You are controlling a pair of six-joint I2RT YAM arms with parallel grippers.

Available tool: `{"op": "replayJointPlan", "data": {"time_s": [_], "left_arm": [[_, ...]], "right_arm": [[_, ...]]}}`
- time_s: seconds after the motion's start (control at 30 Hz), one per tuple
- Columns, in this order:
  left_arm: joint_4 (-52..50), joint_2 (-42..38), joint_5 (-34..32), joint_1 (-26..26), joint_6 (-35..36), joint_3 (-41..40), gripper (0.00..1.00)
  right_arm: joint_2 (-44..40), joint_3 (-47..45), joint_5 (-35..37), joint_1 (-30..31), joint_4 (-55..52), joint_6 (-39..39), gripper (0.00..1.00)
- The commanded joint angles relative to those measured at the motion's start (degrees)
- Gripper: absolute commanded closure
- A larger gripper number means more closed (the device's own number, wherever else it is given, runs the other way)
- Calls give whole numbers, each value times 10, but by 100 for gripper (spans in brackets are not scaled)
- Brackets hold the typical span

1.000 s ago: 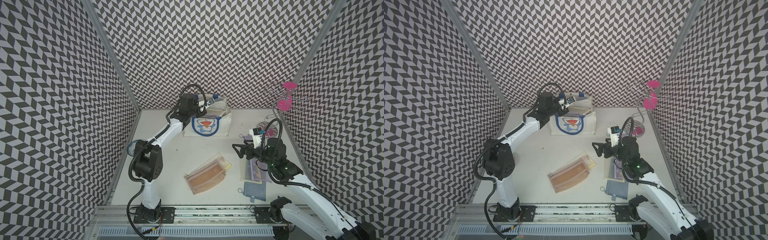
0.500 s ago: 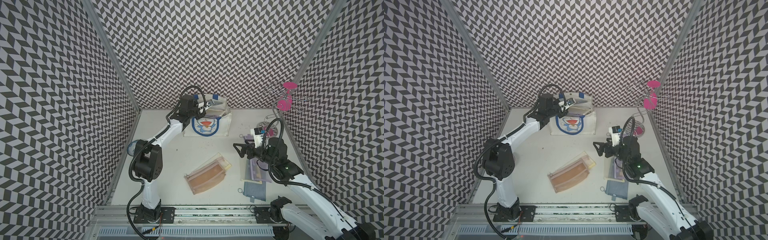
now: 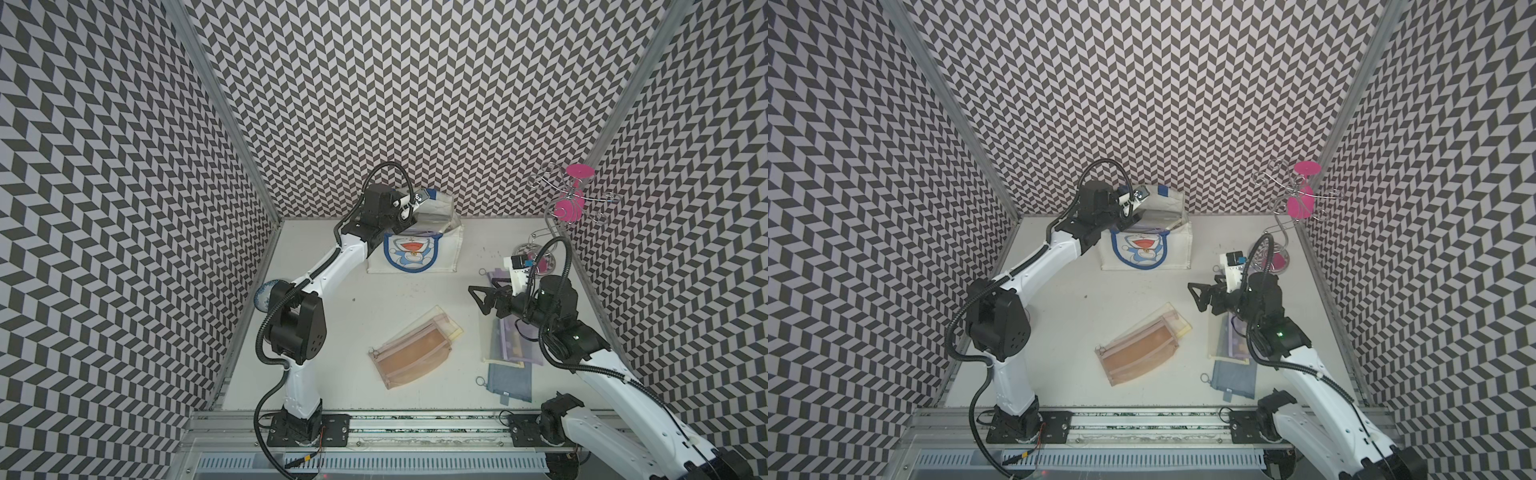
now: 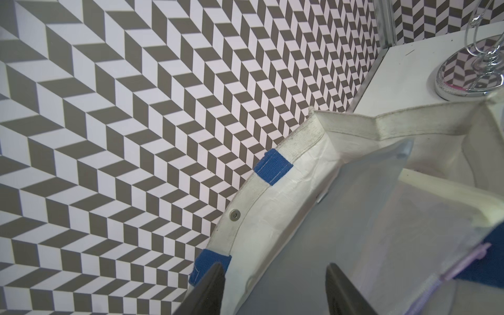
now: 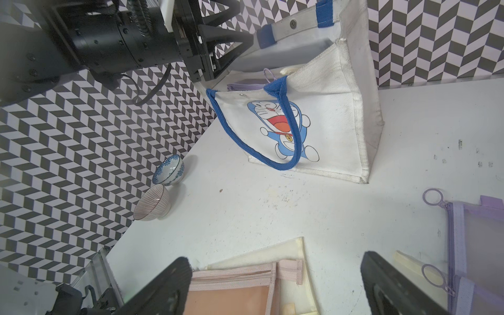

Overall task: Put the pencil pouch into the canvas bag
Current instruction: Place the pencil pouch in the canvas bag, then pick up the pencil pouch.

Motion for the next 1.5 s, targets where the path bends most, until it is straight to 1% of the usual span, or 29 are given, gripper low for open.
{"op": "replayJointPlan", "data": {"time_s": [0.0, 0.1, 0.17, 0.27, 0.33, 0.43, 0.5, 0.57, 0.6, 0.7, 0.77, 0.83, 0.93, 1.0, 1.07, 1.17, 1.23, 1.3, 1.37, 1.47], "left_arm": [[-63, -9, -43, -18, -33, 17, 39], [-88, -6, -80, -35, -60, 24, 40], [-100, -11, -99, -39, -93, 28, 41], [-108, -42, -89, -39, -156, 19, 40], [-107, -77, -96, -45, -190, 2, 36], [-103, -151, -145, -69, -240, -39, 30], [-105, -202, -167, -85, -282, -78, 22], [-121, -258, -145, -92, -343, -123, 20], [-129, -279, -121, -92, -368, -144, 20], [-138, -352, -31, -94, -439, -252, 21], [-124, -397, 17, -93, -483, -346, 21], [-97, -440, 42, -93, -528, -442, 21], [-41, -482, 81, -89, -586, -542, 22], [-6, -483, 112, -89, -619, -586, 22], [21, -467, 143, -89, -641, -617, 23], [24, -435, 174, -93, -656, -641, 25], [5, -428, 162, -100, -655, -649, 28], [-7, -430, 153, -104, -656, -660, 29], [0, -436, 152, -112, -670, -680, 31], [33, -441, 152, -138, -707, -719, 31]], "right_arm": [[-12, 2, -10, -4, 18, -7, 2], [-15, 3, -13, -5, 16, -7, 3], [-21, 2, -11, -5, 11, -6, 3], [-29, -2, -10, -5, 8, -5, 2], [-30, -3, -11, -5, 7, -5, 3], [-31, -6, -11, -5, 5, -3, 2], [-31, -8, -14, -5, 7, -1, 3], [-27, -13, -21, -5, 8, 5, 3], [-24, -15, -25, -5, 7, 7, 3], [-19, -32, -54, -5, 2, 11, 3], [-20, -56, -76, -5, 2, 24, 3], [-24, -89, -106, -5, 4, 49, 4], [-36, -140, -152, 3, 19, 105, 6], [-52, -182, -164, 26, 50, 151, 6], [-57, -226, -166, 57, 80, 189, 5], [-56, -294, -171, 95, 140, 249, 5], [-57, -321, -166, 121, 185, 286, 6], [-45, -328, -153, 141, 209, 301, 6], [-20, -333, -139, 159, 240, 314, 8], [39, -344, -128, 195, 322, 343, 12]]}}
